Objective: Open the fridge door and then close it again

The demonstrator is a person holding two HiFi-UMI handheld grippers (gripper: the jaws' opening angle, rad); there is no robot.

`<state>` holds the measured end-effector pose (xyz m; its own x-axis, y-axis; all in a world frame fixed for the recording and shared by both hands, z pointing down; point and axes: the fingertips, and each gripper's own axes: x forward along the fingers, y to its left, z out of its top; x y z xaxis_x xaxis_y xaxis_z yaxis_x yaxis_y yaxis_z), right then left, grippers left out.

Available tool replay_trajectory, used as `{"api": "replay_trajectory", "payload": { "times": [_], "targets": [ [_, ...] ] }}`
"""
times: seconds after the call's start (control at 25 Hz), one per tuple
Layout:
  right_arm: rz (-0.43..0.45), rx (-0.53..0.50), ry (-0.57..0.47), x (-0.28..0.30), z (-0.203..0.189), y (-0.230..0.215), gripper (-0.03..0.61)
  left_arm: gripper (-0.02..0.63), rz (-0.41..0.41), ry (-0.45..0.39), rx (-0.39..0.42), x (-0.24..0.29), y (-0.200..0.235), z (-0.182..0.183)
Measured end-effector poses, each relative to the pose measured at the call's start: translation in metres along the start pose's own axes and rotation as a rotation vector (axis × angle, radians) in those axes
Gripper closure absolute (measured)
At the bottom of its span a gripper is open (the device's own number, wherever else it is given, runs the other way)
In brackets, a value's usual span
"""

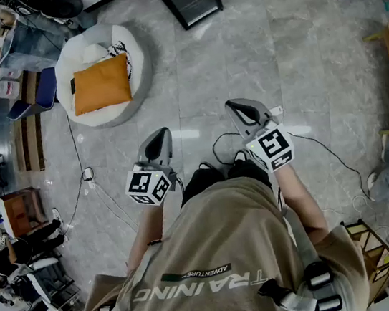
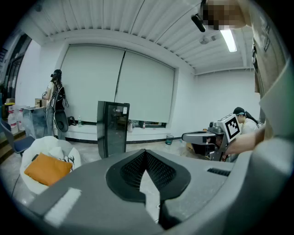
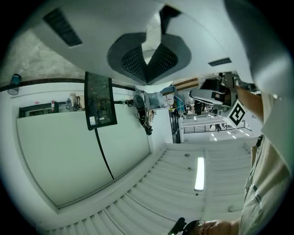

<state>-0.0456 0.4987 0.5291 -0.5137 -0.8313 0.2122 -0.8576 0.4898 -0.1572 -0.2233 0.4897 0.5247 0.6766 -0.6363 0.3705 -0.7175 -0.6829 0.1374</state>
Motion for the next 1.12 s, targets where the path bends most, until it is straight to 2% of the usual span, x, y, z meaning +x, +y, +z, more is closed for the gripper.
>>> {"api": "replay_trajectory", "payload": {
  "times": [0.16, 0.32, 0.56, 0.64, 0.76, 0.8, 0.88, 1.04, 1.12],
  "targets": [
    [0.017, 0.005, 0.028, 0.012, -0.012, 0.012, 0.583, 0.614, -0.009, 0.027, 0.003, -0.008, 0.008, -0.013],
    [0.026, 0.009, 0.04, 0.026, -0.017, 0.025, 0.583, 0.614, -0.004, 0.058, -0.027, -0.017, 0.026, -0.031],
    [-0.001, 0.03, 0.071, 0.048, -0.023, 0.026, 0.583, 0.614, -0.02, 0.04, -0.059, -0.011, 0.057, -0.037],
    [-0.012, 0.011, 0.083, 0.06, -0.019, 0.027, 0.583, 0.614, -0.038, 0.041, -0.009, -0.002, 0.07, -0.035],
    [-0.026, 0.001, 0.095, 0.08, -0.012, 0.035, 0.583, 0.614, -0.081, 0.038, 0.121, 0.008, 0.081, -0.022],
    [-0.029, 0.0, 0.095, 0.09, -0.007, 0.037, 0.583, 0.614, -0.097, 0.023, 0.131, 0.012, 0.087, -0.013],
    [-0.03, -0.02, 0.097, 0.116, 0.009, 0.042, 0.583, 0.614, -0.117, -0.02, 0.093, 0.022, 0.109, 0.006],
    [-0.024, -0.074, 0.08, 0.168, 0.049, 0.057, 0.583, 0.614, -0.123, -0.096, -0.072, 0.032, 0.163, 0.028],
    [-0.033, -0.07, 0.067, 0.186, 0.06, 0.062, 0.583, 0.614, -0.132, -0.114, -0.125, 0.037, 0.186, 0.037]
  ]
}}
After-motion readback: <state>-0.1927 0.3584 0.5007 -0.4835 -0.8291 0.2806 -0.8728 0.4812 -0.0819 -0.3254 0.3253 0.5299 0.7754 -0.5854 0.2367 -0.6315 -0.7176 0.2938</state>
